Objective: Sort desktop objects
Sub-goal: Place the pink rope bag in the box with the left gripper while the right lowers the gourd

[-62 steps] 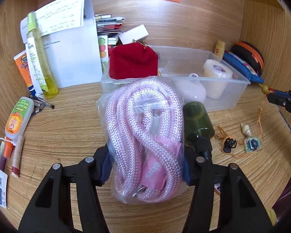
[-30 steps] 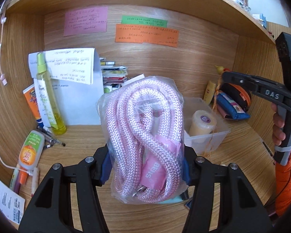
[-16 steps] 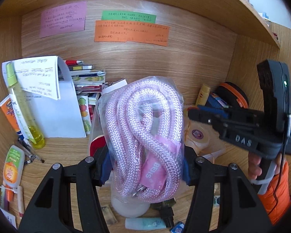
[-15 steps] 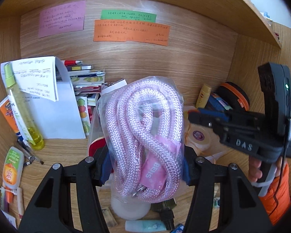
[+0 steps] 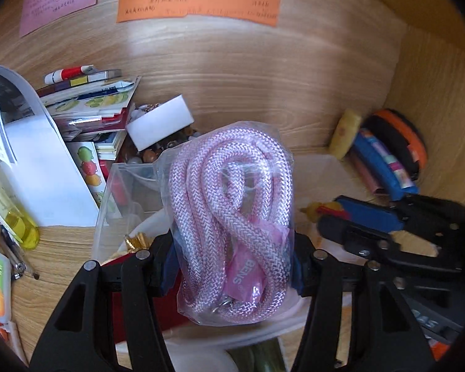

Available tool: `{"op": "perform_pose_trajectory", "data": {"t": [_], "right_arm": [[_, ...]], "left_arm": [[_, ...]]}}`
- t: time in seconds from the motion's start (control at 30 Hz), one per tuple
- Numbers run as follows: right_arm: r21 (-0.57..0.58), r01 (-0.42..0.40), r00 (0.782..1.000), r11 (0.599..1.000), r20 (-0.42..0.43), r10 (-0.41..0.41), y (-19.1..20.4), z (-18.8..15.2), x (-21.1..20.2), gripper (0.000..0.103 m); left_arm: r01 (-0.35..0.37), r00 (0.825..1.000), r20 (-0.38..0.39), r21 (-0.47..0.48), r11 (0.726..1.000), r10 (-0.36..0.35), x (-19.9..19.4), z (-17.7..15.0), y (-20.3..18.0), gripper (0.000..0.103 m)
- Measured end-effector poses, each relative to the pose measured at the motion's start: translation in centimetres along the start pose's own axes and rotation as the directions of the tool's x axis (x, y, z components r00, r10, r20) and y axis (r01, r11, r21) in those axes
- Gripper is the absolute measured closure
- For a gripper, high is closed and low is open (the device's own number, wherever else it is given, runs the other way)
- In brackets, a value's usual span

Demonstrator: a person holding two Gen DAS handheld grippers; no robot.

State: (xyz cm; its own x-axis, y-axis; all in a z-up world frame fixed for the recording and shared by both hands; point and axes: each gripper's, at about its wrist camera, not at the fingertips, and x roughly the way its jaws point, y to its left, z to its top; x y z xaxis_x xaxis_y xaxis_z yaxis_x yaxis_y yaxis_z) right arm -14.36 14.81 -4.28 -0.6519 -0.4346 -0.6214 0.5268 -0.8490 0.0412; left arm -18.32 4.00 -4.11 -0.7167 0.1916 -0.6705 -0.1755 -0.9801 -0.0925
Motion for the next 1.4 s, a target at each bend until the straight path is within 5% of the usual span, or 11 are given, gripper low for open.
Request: {"op": "perform_pose_trajectory", "data": {"t": [0.3,0.77,0.87,1.0,1.13,1.33,1.4], "right_arm": [[-0.048,0.018,0.999,0.999,-0.030,-0.020,1.2,-0.5,1.1,0.085],[-0.071,0.024,0.998,0.997,-0.051,-0.027,2.1,-0.7,2.0,0.085],[-0.079,0.028,0.998,0.996,-0.053,-0.032,2.2,-0.8,1.9,0.085],[-0.087,0.033,0.997,0.996,-0.063,-0.039,2.3,-0.8,2.2,0.085],[-0.083,0.036,0.997,0.996,-0.071,-0.042,2.2,-0.8,2.4,0.085],[-0.091,0.034,0.997,0.995,-0.059,-0.039,2.4,-0.7,2.0,0.073],[-0.098,0.036,0.998,0.995,-0.043,-0.041,2.7,-0.6,1.5,0.058]], "left_arm": [[-0.066,0.998,-0.006,0.069,0.995,0.066,1.1,-0.7,0.3,0.044],[-0.011,1.000,-0.003,0.071,0.997,0.011,0.0,-0.9,0.9,0.039],[0.003,1.000,0.019,0.057,0.998,-0.004,-1.0,-0.8,1.4,0.034],[-0.043,0.996,0.074,0.040,0.998,0.040,-2.2,-0.7,2.1,0.016],[-0.041,0.995,0.094,-0.005,0.999,0.041,-2.9,-0.4,3.3,0.015],[-0.033,0.995,0.092,-0.036,0.999,0.037,-3.0,-0.5,4.0,0.015],[-0.032,0.994,0.099,-0.036,0.999,0.036,-3.2,-0.5,3.9,0.015]]}}
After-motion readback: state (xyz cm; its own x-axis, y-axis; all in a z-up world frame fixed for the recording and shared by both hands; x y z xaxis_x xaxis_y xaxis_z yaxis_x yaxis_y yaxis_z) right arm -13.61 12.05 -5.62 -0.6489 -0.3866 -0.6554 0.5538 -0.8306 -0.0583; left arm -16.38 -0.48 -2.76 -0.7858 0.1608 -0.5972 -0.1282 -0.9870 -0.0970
